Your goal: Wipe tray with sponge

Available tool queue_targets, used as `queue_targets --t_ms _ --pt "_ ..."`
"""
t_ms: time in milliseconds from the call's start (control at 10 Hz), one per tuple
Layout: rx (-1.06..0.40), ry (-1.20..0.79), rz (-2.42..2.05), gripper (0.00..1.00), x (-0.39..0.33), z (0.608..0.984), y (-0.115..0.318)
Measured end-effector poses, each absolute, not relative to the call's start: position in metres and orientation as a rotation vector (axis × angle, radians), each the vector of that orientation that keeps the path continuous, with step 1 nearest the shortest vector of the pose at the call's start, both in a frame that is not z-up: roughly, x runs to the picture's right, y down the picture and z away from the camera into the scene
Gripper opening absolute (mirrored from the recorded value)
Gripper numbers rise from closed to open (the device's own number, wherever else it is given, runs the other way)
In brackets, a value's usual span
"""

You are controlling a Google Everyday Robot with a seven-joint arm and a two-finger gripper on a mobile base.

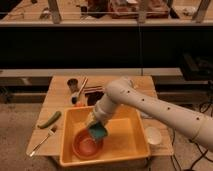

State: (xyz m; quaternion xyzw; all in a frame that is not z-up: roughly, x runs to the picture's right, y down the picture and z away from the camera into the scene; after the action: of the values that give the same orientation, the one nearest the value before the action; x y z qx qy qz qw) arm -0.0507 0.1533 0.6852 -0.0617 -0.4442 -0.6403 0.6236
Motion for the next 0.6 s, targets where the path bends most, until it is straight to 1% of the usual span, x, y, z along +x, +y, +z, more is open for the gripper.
queue_targets --t_ms 100,300,500,600 --pt "-0.138 -1.002 -1.463 0.00 -0.042 0.681 0.143" --pt "-0.130 -0.966 -1.447 0.00 -0.026 0.682 0.137" --pt "-0.121 -0.930 -1.443 0.00 -0.019 0.695 0.143" --pt "-0.124 -0.907 -1.438 0.00 -0.017 0.709 0.154"
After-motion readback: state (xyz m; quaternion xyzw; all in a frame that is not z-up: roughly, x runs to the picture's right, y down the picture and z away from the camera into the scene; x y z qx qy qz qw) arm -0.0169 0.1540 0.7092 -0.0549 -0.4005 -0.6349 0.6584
